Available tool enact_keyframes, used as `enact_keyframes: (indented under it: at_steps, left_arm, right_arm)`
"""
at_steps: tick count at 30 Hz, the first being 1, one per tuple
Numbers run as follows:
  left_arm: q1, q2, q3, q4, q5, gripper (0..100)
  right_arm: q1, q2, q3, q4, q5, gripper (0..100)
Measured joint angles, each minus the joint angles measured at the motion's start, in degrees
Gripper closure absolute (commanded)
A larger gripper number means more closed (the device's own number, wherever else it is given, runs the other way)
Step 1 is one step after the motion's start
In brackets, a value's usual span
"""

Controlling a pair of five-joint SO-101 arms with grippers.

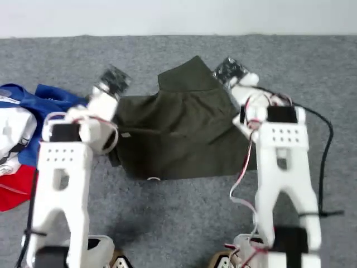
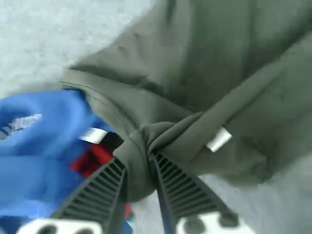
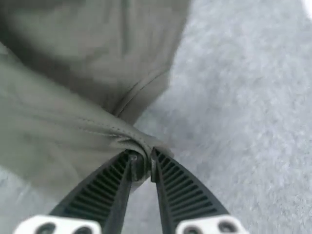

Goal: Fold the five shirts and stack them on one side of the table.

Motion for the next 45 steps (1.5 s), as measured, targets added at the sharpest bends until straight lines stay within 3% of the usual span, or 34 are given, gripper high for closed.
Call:
enact_keyframes:
  at_steps: [6,17,28,31,36,45]
  left_arm:
    - [-2.81,13.19,-14.07,-2.46,1.76,99]
    - [-2.99,43.16,-39.21,-2.55,2.29,99]
    - [-2.99,58.9,-53.27,-2.55,2.29,99]
    - [-3.16,61.19,-54.86,-2.55,2.29,99]
    - [-5.27,61.8,-57.05,-2.55,2.29,98]
    - [-7.74,61.89,-58.37,0.09,2.29,83]
  right_arm:
    - [-0.44,16.97,-18.29,-1.58,-5.27,98.8]
    - [-2.02,52.66,-54.59,-1.67,-6.07,98.8]
    - [-6.24,82.64,-90.11,-2.29,-6.07,98.2]
    - [-6.51,89.41,-98.9,-4.22,-6.07,92.2]
    - [-6.59,94.24,-104.62,-4.66,-6.24,75.9]
    - [-6.24,90.2,-105.93,4.66,-6.24,72.0]
